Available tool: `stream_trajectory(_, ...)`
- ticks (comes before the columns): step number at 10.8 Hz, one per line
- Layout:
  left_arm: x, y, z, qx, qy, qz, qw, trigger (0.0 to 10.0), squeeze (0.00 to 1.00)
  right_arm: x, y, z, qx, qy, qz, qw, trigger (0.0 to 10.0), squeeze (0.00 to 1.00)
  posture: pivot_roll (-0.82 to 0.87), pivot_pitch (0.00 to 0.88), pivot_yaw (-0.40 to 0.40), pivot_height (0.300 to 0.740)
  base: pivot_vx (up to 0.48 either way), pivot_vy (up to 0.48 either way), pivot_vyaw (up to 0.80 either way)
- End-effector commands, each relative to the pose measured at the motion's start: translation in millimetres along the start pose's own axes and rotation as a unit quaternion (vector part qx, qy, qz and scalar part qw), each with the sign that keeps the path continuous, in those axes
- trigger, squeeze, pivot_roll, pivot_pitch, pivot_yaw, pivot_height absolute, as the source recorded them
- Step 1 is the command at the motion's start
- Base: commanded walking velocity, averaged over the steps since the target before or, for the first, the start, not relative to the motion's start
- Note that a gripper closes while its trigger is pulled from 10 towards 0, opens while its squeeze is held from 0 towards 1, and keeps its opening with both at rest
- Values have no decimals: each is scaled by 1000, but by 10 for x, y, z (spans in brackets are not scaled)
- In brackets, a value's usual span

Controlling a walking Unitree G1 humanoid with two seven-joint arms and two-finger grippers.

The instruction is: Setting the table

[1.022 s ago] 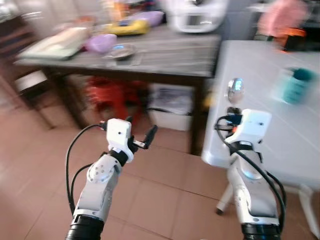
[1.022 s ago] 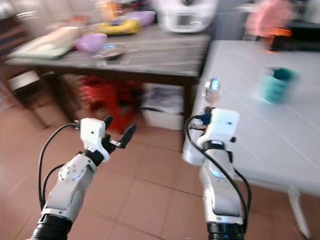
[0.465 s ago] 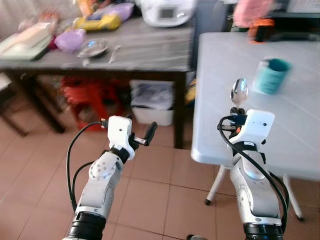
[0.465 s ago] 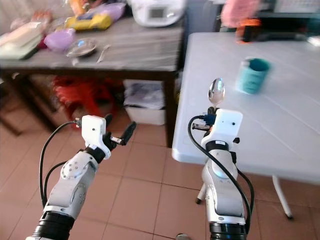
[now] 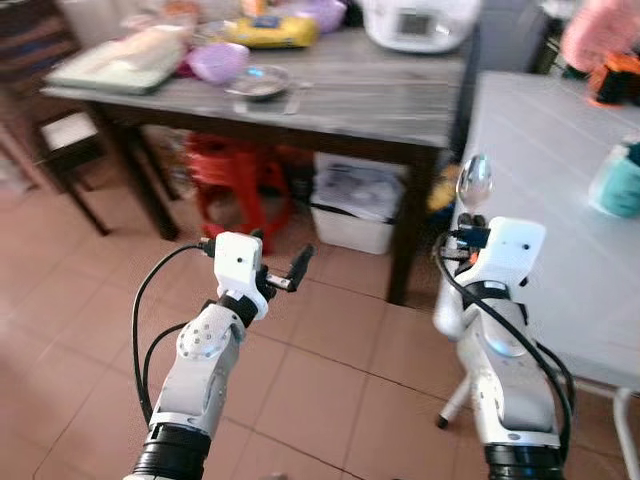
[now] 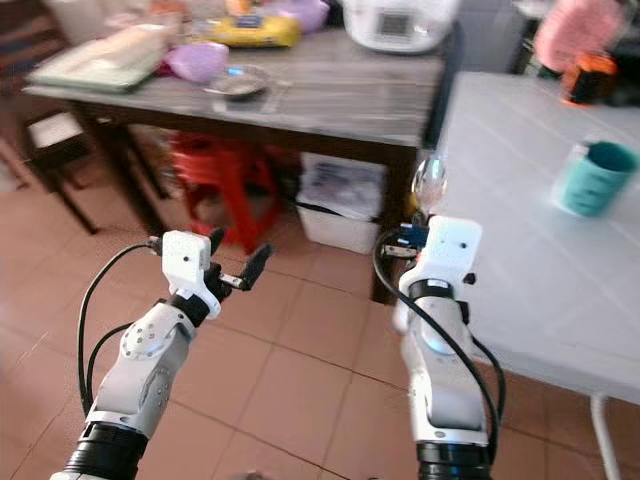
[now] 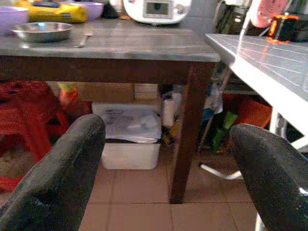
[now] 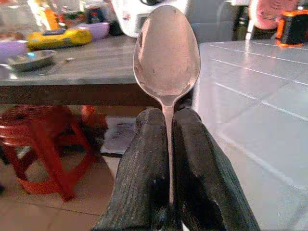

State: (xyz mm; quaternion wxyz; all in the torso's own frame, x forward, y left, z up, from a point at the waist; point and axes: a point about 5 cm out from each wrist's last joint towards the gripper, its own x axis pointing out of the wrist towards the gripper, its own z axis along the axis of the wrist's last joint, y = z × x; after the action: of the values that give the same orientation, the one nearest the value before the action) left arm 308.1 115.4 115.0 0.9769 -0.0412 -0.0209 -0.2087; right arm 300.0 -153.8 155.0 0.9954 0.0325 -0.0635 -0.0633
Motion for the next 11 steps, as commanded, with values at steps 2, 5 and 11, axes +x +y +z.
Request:
stream_trajectory(2,6,48,35,11,-2,4,1000,10000,0,8,48,7,3,-5,5,1000,10000,0,-74,63,122,740,0,319,0)
stream_trajectory(5,6,43,33,12,-1,2,1000,10000,0,16,53,9,5,-6,4,1000,10000,0,-71,60,123,740,0,324,0)
stream_trajectory(11,10,-7,26,9,-1,-2,1000,10000,0,6,31,3,5,-8,0,1000,10000,0,-73,68,126,740,0,329,-626)
